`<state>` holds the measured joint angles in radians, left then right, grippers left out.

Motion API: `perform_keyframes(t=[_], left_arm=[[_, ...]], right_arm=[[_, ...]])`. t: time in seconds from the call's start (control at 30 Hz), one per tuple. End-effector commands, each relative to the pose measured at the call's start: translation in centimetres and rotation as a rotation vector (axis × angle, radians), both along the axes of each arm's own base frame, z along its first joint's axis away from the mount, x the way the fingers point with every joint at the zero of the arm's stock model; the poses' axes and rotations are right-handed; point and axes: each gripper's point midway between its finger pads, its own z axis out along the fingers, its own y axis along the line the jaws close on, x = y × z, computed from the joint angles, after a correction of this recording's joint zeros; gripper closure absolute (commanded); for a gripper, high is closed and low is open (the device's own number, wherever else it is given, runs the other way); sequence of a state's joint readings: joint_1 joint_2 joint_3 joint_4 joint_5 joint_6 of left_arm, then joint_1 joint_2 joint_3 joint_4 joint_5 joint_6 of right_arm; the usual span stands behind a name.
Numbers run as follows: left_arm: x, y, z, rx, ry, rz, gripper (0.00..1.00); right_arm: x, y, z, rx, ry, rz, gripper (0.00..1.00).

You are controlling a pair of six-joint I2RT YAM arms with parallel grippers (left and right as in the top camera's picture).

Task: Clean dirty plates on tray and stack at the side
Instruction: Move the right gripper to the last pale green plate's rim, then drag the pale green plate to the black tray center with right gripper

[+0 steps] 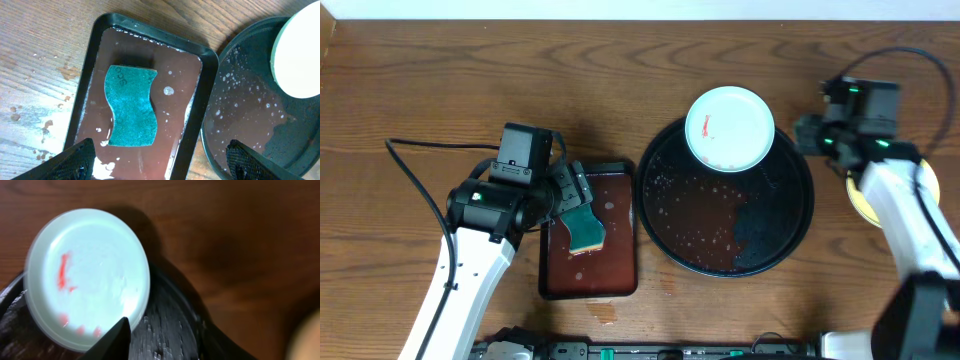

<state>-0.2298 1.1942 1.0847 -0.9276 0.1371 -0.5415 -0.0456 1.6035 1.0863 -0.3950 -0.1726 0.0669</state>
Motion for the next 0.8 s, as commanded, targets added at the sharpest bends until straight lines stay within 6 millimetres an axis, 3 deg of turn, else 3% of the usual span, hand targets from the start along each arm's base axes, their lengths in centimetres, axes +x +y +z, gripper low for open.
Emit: perform_keyframes(t=[0.0, 0.17, 0.27, 0.47, 0.5, 0.57, 0.6, 0.67, 0.77], left_arm=[[0.0, 0.0, 0.0, -0.002, 0.000, -0.012, 0.16], [0.0, 0.0, 0.0, -0.002, 0.000, -0.012, 0.16], [0.0, 0.0, 0.0, -0.002, 0.000, -0.012, 0.16], [0.0, 0.0, 0.0, -0.002, 0.000, -0.012, 0.16], [0.0, 0.0, 0.0, -0.002, 0.000, -0.012, 0.16], [0.0, 0.0, 0.0, -0.002, 0.000, -0.012, 0.16], [0.0, 0.0, 0.0, -0.002, 0.000, -0.012, 0.16], [0.0, 0.0, 0.0, -0.002, 0.000, -0.012, 0.16], [0.0, 0.0, 0.0, -0.002, 0.000, -0.012, 0.16]], right_arm=[[0.8, 0.9, -3.8, -0.065, 0.050, 0.024, 0.61], [2.3, 2.2, -7.5, -0.065, 0.063, 0.052, 0.64], [3.0, 2.2, -8.7, -0.048, 0.060, 0.028, 0.62], [3.2, 2.2, -10.8, -0.005, 0.093, -0.037, 0.71], [3.1, 2.2, -11.2, 0.002, 0.103, -0.048, 0.75], [3.0, 2.2, -11.8, 0.013, 0.120, -0.058, 0.94], [2.9, 2.4, -11.8, 0.018, 0.124, -0.054, 0.99], [2.7, 2.5, -11.3, 0.019, 0.127, -0.051, 0.99], [2.2, 2.4, -8.9, 0.018, 0.111, -0.051, 0.99]])
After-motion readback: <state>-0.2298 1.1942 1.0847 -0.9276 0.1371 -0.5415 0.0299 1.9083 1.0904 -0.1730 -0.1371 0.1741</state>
